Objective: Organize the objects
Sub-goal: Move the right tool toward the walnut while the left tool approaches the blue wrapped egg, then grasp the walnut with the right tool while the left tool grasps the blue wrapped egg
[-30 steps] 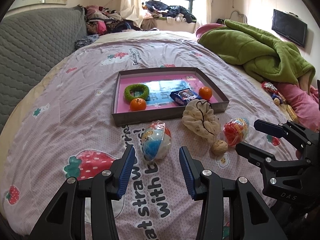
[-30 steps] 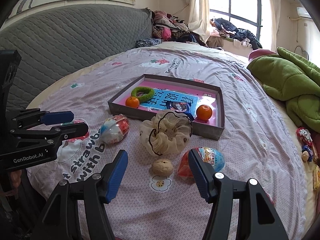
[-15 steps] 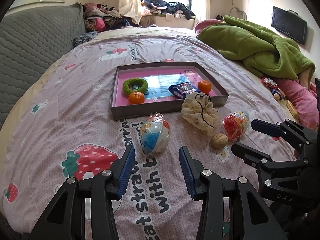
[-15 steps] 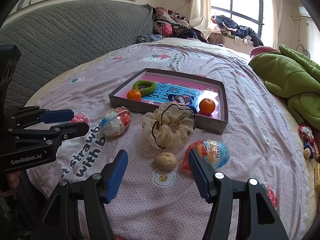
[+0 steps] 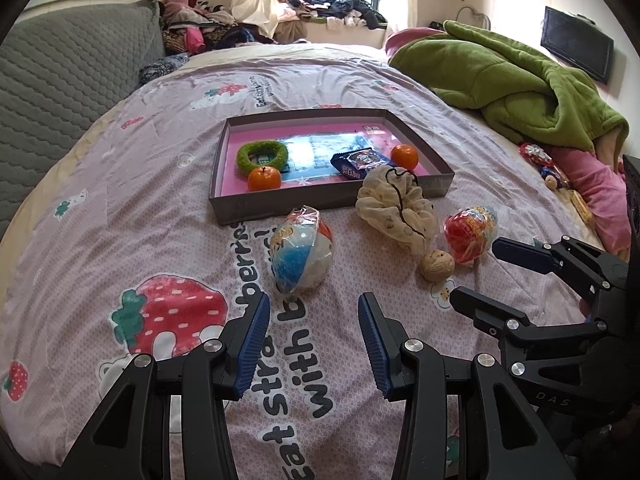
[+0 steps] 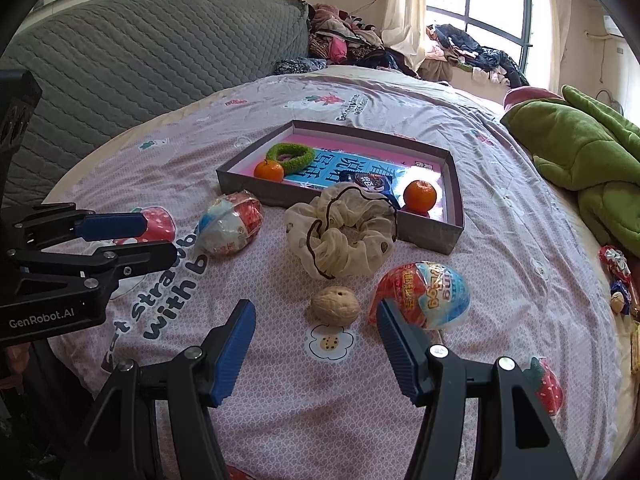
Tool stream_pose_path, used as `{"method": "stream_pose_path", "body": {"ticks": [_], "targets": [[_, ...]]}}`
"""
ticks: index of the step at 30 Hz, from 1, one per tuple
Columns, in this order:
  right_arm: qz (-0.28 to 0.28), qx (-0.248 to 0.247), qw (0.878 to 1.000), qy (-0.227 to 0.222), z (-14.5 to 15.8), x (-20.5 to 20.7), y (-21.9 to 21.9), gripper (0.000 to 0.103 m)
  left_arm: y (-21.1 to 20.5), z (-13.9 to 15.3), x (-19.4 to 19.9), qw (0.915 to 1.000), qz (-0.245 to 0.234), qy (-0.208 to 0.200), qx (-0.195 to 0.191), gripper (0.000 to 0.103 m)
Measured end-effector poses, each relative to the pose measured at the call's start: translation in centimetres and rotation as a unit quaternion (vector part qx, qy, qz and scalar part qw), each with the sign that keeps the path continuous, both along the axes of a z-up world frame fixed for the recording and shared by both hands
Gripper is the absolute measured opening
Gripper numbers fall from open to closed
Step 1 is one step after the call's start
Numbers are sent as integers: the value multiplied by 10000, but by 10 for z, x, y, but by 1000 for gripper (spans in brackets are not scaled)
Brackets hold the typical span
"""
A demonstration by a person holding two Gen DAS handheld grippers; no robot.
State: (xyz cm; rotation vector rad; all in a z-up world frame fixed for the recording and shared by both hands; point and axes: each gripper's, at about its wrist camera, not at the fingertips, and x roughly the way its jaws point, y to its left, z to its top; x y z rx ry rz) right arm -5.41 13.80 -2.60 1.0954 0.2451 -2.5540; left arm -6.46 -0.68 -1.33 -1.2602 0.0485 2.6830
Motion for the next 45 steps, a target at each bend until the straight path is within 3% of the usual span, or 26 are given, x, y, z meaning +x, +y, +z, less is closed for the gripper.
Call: {"method": "stream_pose_path", "body": {"ticks": [17, 36, 45], "targets": [[26, 169, 9997, -151, -28, -14, -4, 62, -3, -16, -13, 9999, 129, 18, 14, 47], [-134, 146, 9992, -361, -46, -34, -2, 37, -9, -30, -41, 9994, 262, 69, 222, 48], [-95, 124, 9991, -392, -50, -37, -5, 36, -2, -36, -51, 9997, 202, 25, 131, 48]]}}
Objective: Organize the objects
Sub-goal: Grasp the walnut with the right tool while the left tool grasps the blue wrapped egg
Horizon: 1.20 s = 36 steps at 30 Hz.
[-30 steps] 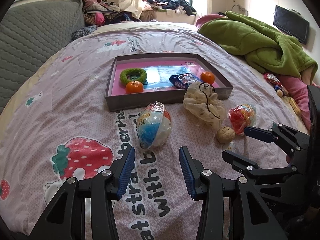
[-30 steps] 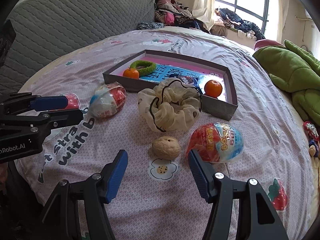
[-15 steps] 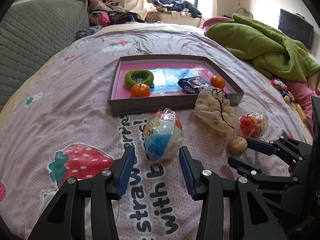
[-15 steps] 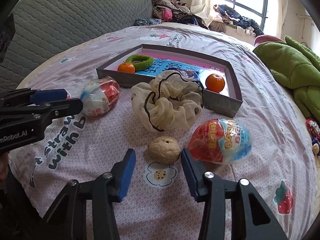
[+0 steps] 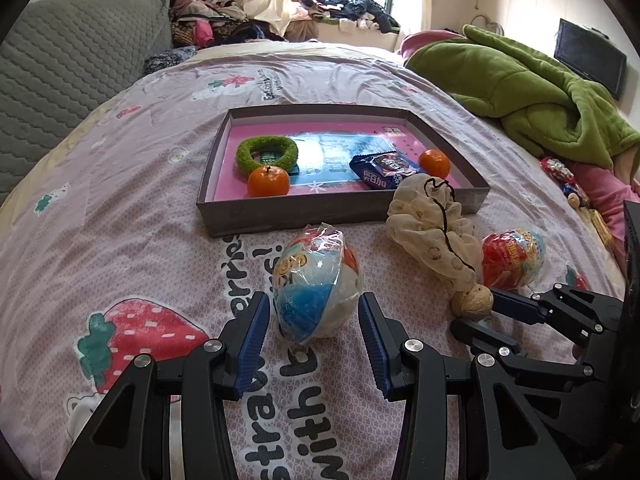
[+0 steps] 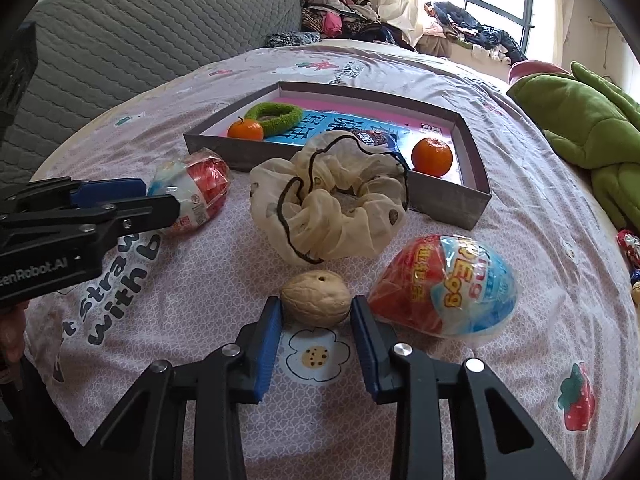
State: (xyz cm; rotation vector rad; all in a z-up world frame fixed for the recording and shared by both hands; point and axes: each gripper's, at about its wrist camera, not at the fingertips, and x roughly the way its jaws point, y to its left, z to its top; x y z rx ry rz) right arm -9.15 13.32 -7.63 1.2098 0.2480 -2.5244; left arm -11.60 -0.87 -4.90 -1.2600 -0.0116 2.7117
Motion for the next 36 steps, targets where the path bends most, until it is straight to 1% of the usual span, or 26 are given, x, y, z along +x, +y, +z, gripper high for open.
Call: {"method": "stream_pose_path", "body": {"ticks": [12, 15, 22, 30, 36], "targets": [[3, -38, 10000, 47, 0, -8, -4, 35, 1, -4, -23, 10000, 41, -38, 77, 48], [6, -57, 10000, 65, 1, -10, -5, 35, 0, -7, -30, 9998, 64, -98, 152, 53], [3, -158, 9999, 47, 1, -14, -3, 35, -1, -17, -48, 9992, 120, -227, 298, 55], [-14, -264, 9996, 28, 2, -13, -1, 35, 1, -22, -58, 9990, 15, -245, 363, 53], [33, -396, 9992, -5, 4, -9, 1, 35, -3, -22, -57, 9986, 19, -245, 464, 50]]}}
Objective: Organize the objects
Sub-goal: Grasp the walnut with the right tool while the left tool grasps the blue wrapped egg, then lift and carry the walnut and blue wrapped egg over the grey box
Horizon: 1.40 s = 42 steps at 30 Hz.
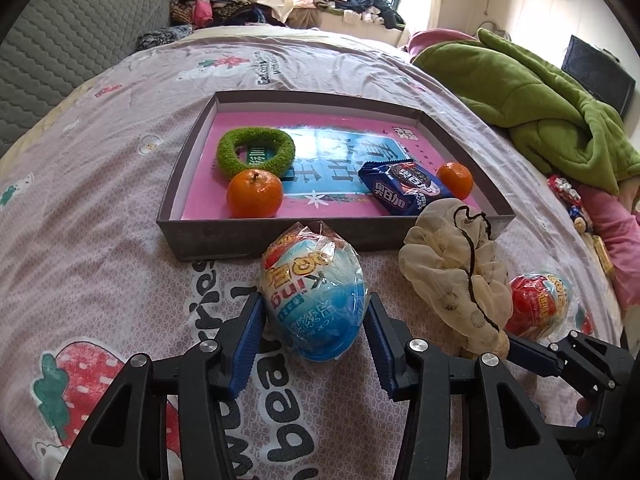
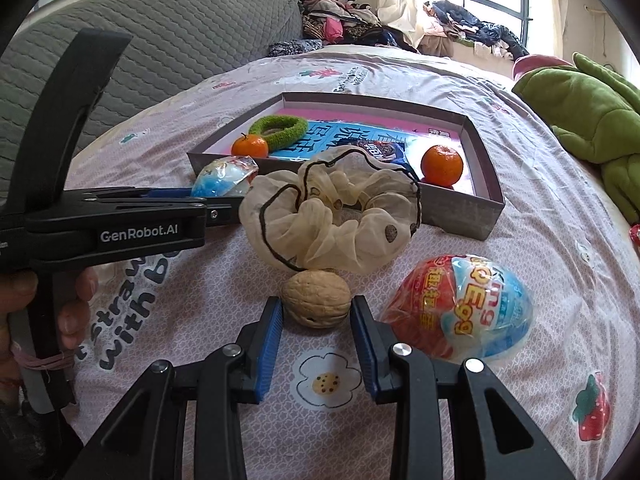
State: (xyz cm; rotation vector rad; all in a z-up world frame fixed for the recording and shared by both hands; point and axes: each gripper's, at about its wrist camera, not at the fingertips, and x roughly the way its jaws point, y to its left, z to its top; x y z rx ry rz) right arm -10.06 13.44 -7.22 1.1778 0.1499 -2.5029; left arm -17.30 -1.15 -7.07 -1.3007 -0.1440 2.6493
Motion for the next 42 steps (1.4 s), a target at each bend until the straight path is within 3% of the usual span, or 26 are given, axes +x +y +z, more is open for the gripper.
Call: {"method": "stream_pose_path", "body": {"ticks": [21, 42], "targets": [[-23, -382, 9990, 242, 28, 13, 10, 35, -4, 34, 27, 9990, -36, 435, 12, 50], [-207, -481, 9942, 940, 90, 5, 31, 35, -5, 86, 42, 9946, 11, 1032, -50, 50]]}}
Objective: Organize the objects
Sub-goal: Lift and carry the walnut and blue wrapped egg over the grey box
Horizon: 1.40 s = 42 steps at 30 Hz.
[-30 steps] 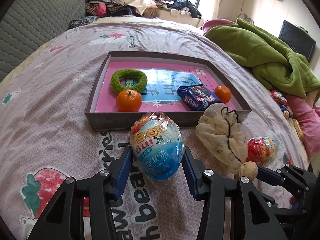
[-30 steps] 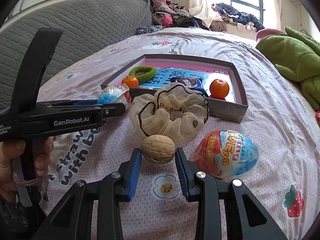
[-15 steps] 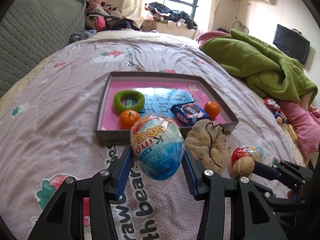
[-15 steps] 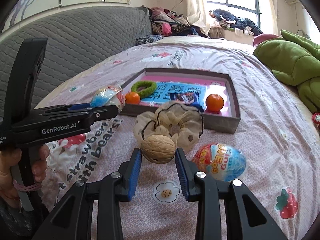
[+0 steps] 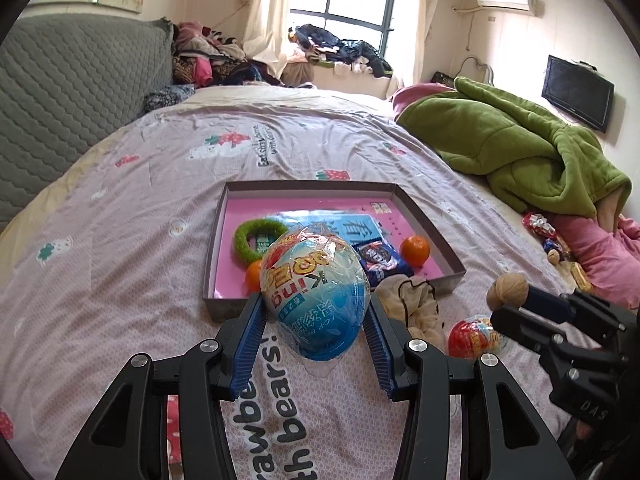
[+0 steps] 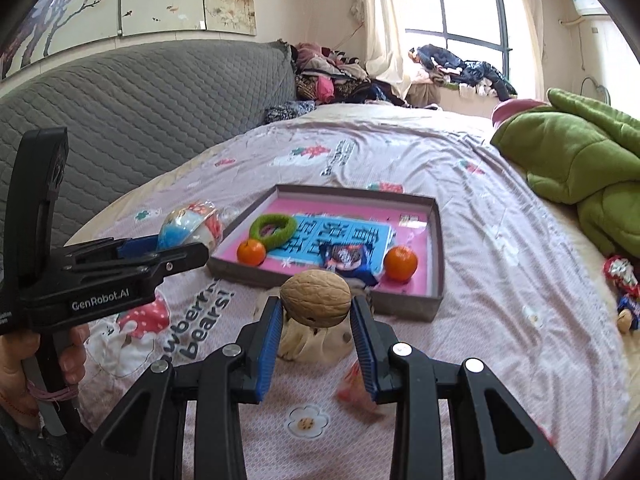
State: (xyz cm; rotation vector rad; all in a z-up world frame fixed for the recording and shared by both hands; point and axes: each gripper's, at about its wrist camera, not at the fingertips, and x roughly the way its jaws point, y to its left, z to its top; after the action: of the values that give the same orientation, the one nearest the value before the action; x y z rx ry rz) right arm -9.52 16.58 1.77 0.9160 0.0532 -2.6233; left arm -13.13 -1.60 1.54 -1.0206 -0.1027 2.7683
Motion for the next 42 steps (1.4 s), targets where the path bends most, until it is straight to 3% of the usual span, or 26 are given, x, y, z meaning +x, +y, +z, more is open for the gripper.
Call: {"method": "stream_pose_path", "body": {"ticks": [42], "targets": [[-151, 330, 9987, 364, 35, -97, 17, 35, 16, 16, -72, 9992, 205, 26, -336, 50]]}}
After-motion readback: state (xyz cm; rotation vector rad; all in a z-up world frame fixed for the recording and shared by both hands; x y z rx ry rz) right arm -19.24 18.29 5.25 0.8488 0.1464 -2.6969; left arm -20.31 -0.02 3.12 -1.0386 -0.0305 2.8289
